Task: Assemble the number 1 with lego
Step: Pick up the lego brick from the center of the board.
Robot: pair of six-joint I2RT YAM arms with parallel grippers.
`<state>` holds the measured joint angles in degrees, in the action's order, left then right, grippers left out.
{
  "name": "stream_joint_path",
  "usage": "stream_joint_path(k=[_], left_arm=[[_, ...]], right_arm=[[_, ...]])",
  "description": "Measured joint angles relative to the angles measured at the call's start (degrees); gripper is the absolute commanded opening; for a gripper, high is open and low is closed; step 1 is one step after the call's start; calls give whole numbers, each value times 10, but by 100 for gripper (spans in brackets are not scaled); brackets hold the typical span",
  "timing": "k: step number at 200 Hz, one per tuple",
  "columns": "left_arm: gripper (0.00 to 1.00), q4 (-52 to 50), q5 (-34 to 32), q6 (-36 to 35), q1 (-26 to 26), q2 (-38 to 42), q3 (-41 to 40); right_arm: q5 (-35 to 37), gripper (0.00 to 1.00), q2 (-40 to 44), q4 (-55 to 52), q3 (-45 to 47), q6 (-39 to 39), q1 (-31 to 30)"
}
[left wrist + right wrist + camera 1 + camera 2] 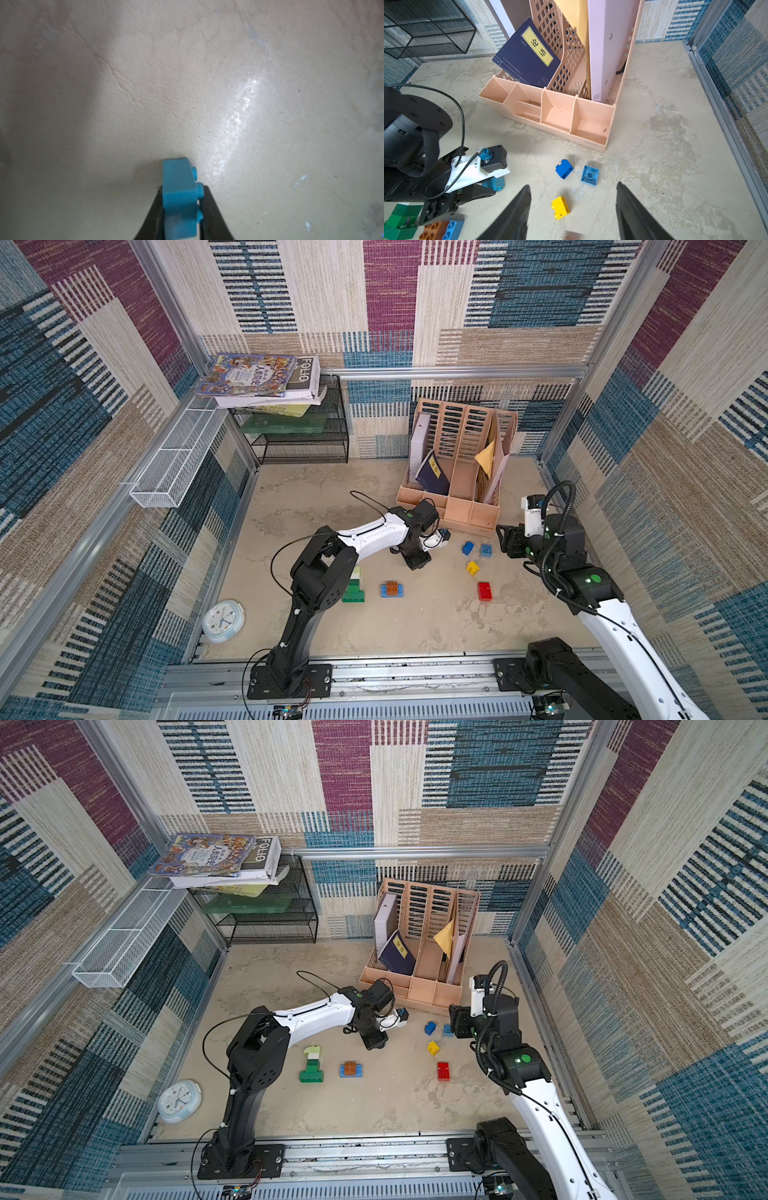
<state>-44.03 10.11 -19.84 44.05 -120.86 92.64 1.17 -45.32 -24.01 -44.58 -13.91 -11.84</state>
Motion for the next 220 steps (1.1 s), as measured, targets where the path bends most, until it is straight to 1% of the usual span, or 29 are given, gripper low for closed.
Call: stream_joint_path(k=[30, 45, 66, 82, 101, 116, 138, 177, 198, 220], left_arm=[[0, 26, 9, 37, -17, 57, -38], [0, 52, 27, 79, -38, 105, -75], [0, 113, 77, 168, -80, 181, -140], [0, 157, 119, 233, -103, 228, -186], [0, 204, 180, 294, -122, 271, -225], [0, 239, 229, 337, -136, 293, -245], [0, 287, 289, 393, -150, 314, -268], [0, 342, 367, 444, -152, 337, -296], [0, 355, 390, 454, -152, 345, -308], [0, 363, 407, 466, -152, 351, -312]], right_arm=[[-36, 64, 2, 19, 2, 30, -1], [-58, 65, 3, 40, 9, 51, -7], [-97, 67, -3, 72, 24, 96, -33], [-128, 71, -24, 90, 28, 144, -72], [-151, 75, -63, 103, 21, 218, -136], [-156, 76, -102, 113, 8, 276, -182], [-154, 76, -161, 121, -19, 339, -225], [-154, 73, -226, 163, -48, 400, -242], [-164, 70, -249, 180, -63, 419, -252], [-178, 65, -264, 191, -75, 434, -264]])
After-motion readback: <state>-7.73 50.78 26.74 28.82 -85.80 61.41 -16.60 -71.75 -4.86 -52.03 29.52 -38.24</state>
